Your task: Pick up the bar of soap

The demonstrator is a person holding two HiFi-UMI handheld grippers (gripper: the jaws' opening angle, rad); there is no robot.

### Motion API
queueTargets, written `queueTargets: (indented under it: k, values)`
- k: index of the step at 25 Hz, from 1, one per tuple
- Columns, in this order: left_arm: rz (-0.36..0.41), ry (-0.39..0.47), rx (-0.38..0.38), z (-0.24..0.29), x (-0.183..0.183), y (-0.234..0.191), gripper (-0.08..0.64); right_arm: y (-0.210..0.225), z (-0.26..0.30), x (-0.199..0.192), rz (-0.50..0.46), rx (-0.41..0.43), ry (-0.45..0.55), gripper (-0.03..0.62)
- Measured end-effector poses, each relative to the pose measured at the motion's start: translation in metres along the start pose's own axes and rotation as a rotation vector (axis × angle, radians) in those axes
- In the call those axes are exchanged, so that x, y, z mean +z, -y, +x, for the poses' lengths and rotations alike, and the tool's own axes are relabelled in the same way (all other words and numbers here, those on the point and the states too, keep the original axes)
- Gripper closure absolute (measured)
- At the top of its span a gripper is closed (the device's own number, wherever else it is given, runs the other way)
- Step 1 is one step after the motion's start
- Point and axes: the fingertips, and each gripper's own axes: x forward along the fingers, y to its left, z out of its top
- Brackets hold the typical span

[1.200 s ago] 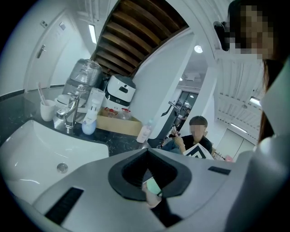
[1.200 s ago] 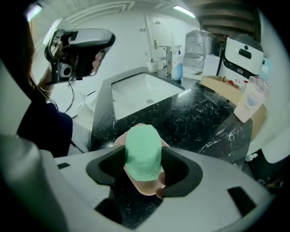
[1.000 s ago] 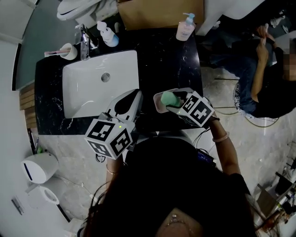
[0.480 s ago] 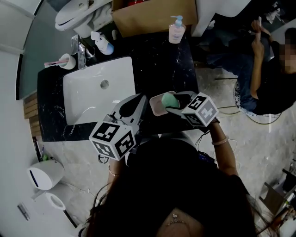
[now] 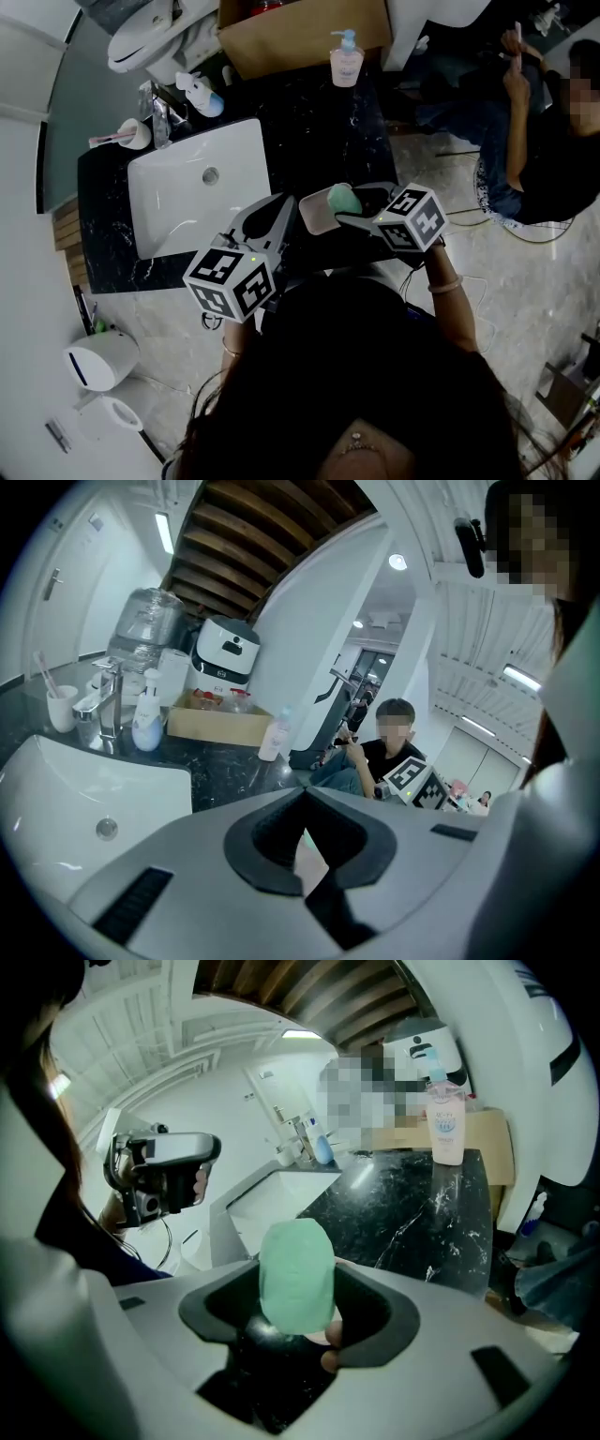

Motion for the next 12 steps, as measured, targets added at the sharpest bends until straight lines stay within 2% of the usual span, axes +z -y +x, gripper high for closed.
queueTargets:
  k: [12]
  values:
    - [-0.003, 0.005, 0.004, 0.005, 0.001, 0.005, 0.552, -0.009, -0.012, 0.019, 0.067, 0.077, 0.122, 0.345]
